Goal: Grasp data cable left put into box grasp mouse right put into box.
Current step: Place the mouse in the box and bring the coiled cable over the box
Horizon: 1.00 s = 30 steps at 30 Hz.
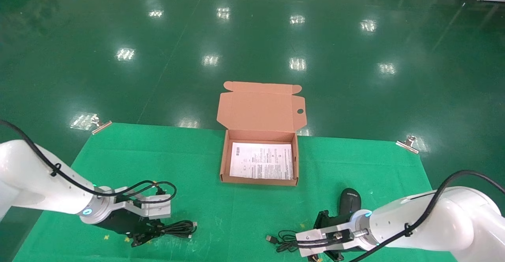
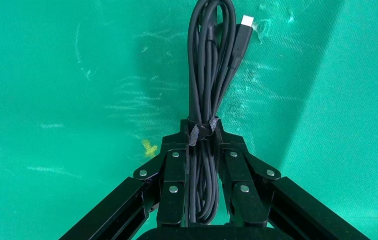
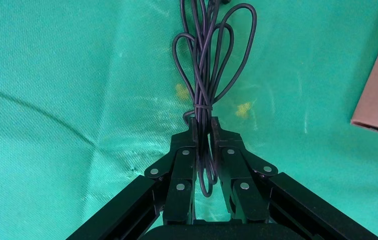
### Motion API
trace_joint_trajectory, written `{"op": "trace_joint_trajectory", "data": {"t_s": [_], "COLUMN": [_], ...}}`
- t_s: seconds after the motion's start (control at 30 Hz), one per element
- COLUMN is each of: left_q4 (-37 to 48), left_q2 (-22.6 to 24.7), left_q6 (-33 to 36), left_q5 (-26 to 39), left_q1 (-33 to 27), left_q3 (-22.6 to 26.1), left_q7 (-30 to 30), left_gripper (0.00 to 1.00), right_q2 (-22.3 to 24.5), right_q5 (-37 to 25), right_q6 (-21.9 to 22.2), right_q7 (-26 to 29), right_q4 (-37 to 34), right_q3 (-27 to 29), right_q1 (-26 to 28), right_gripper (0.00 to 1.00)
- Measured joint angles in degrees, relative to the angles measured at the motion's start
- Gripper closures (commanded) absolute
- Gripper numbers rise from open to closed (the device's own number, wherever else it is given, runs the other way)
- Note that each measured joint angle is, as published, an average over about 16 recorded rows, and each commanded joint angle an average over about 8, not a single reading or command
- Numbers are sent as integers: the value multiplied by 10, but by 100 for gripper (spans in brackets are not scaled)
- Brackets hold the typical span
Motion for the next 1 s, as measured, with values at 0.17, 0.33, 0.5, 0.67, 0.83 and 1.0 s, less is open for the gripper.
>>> {"op": "trace_joint_trajectory", "data": {"t_s": [0.17, 0.33, 0.5, 0.67, 0.83, 1.0], "left_q4": [-56, -142, -238, -319, -372, -396], "left_q2": [-35, -79, -114, -126, -119, -99], "left_q6": [6, 0, -26, -66, -103, -131], "left_q5": [-17, -25, -10, 26, 67, 106], "left_q1": [-1, -4, -9, -19, -34, -52], "left_q3": [-13, -30, -44, -56, -65, -71], "left_q7": [21, 25, -8, -66, -123, -167], "left_gripper": [100, 100, 100, 100, 100, 100], "right_q2": [36, 75, 94, 77, 32, -27], "right_q5": [9, 8, -2, -15, -21, -19], "right_q6": [-3, -1, 12, 35, 67, 104], "right_q7": [51, 109, 149, 153, 129, 91], "right_q4": [43, 93, 132, 138, 111, 54], "right_q3": [28, 63, 94, 110, 115, 112], "right_q1": [10, 34, 74, 128, 186, 239], "right_gripper": [100, 100, 100, 100, 100, 100]}}
